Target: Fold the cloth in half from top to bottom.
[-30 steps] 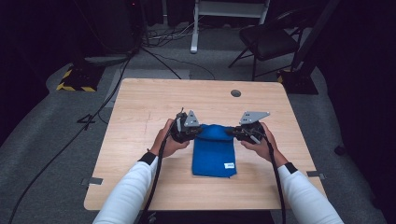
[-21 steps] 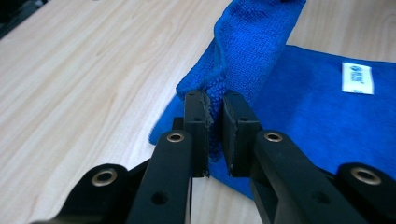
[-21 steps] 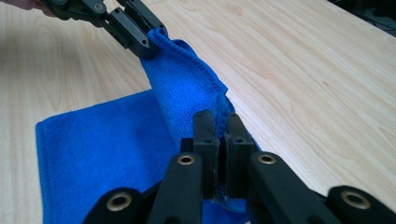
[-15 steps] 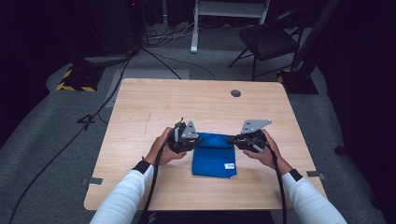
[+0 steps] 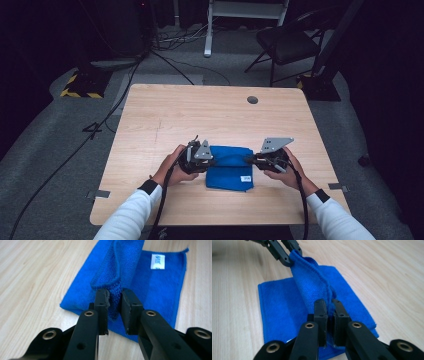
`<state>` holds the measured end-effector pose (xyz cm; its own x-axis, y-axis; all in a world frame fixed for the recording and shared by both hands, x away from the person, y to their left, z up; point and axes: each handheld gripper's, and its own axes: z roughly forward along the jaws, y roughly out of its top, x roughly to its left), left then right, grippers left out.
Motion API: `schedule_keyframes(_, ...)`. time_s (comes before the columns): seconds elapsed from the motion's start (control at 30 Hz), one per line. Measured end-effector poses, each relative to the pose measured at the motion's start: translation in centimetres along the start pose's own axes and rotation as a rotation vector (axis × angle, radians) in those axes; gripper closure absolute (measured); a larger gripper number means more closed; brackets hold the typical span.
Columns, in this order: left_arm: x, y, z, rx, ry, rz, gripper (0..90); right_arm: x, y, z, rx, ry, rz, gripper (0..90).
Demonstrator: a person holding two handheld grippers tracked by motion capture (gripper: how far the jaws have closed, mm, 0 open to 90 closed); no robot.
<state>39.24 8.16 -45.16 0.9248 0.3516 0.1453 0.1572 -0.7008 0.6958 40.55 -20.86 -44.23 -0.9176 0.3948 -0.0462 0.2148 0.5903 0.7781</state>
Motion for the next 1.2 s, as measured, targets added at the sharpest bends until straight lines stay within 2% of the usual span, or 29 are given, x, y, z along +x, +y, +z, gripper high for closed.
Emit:
schedule_keyframes(0.17, -0.5, -0.6, -0.1, 0.025, 0.000, 0.020, 74.7, 0.8, -0.7, -0.1, 0.018, 0.017, -0.008, 81.5)
schedule_keyframes(0.33, -0.8, -1.4, -0.4, 0.040, -0.008, 0.019, 73.4, 1.2, -1.4, -0.2, 0.021, 0.041, 0.001, 79.0)
schedule_keyframes(0.43, -1.1, -1.8, -0.4, 0.054, -0.012, 0.019, 69.6, 1.5, -1.8, -0.2, 0.035, 0.046, -0.001, 78.0)
schedule_keyframes(0.57, -1.5, -2.4, -0.4, 0.068, -0.024, 0.010, 69.9, 2.1, -2.3, -0.2, 0.048, 0.064, 0.001, 75.6)
schedule_keyframes(0.7, -1.9, -2.6, -0.4, 0.071, -0.029, 0.007, 68.5, 2.8, -2.7, -0.1, 0.070, 0.076, -0.013, 72.8)
schedule_keyframes(0.77, -2.1, -2.7, -0.6, 0.074, -0.022, 0.006, 65.1, 3.1, -2.9, -0.2, 0.071, 0.080, -0.010, 71.5)
schedule_keyframes(0.87, -2.2, -2.8, -0.9, 0.062, -0.009, -0.027, 59.9, 3.5, -3.1, -0.2, 0.079, 0.084, -0.019, 69.6)
schedule_keyframes(1.0, -2.5, -2.5, -1.3, 0.037, -0.006, -0.090, 41.2, 4.0, -3.1, -0.3, 0.083, 0.080, -0.039, 70.9)
schedule_keyframes(1.13, -3.4, -1.8, -1.3, 0.006, -0.027, -0.085, 30.9, 4.4, -3.0, -0.2, 0.081, 0.080, -0.045, 73.1)
schedule_keyframes(1.2, -3.8, -1.5, -1.2, 0.002, -0.037, -0.076, 29.0, 4.5, -3.1, -0.1, 0.087, 0.087, -0.049, 73.1)
